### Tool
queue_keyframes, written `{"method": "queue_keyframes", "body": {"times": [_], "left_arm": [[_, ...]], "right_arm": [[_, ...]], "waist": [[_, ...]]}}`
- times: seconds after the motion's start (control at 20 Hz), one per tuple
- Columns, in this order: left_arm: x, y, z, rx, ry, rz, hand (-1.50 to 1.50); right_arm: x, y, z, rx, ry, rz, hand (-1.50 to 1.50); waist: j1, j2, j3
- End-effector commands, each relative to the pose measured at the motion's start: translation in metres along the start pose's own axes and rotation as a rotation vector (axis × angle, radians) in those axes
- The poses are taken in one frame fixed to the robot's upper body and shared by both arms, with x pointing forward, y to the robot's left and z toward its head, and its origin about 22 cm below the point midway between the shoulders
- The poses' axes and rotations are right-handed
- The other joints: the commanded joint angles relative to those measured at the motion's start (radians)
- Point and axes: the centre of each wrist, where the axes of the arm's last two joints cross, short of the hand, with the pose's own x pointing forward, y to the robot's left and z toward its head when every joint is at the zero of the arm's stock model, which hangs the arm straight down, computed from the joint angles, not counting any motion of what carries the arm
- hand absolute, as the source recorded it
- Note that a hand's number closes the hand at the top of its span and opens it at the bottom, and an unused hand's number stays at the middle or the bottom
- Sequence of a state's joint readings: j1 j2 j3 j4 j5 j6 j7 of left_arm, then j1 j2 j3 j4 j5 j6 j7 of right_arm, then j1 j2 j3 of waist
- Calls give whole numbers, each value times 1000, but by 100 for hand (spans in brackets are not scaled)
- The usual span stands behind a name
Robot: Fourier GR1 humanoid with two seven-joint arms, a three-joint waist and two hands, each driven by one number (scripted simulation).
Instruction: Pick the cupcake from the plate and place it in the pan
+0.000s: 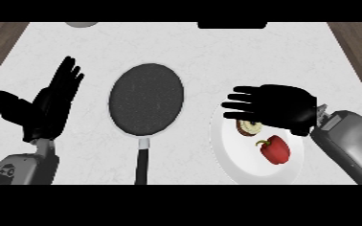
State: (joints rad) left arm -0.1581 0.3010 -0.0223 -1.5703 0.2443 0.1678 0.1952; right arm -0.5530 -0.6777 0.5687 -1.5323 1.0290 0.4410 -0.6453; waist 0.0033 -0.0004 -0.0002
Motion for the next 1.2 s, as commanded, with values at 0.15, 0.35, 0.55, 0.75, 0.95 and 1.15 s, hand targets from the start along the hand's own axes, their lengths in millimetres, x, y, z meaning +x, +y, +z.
{"method": "queue_keyframes", "body": {"times": [0.15, 0.35, 0.55, 0.75, 0.95, 1.15], "left_arm": [[14, -10, 7, 4, 1, 10, 0], [1, -9, 6, -6, -17, 16, 0], [14, -4, 1, -3, -18, 2, 0], [-1, -13, 3, 0, -1, 0, 0], [0, 2, 20, -8, -7, -19, 0], [-11, -19, -4, 5, -8, 9, 0]], "right_arm": [[0, -9, -19, 13, 1, -30, -150], [-5, 34, -33, 61, 5, -7, -150], [-5, 29, -54, 61, 0, -22, -150], [-11, 50, -56, 60, -23, -38, -150], [-1, 53, -66, 52, -23, -79, -150], [0, 56, -67, 72, -52, -75, -150]], "waist": [[3, -1, 0], [4, 2, 0], [3, 1, 0], [3, 2, 0], [4, 0, 0], [-3, 1, 0]]}}
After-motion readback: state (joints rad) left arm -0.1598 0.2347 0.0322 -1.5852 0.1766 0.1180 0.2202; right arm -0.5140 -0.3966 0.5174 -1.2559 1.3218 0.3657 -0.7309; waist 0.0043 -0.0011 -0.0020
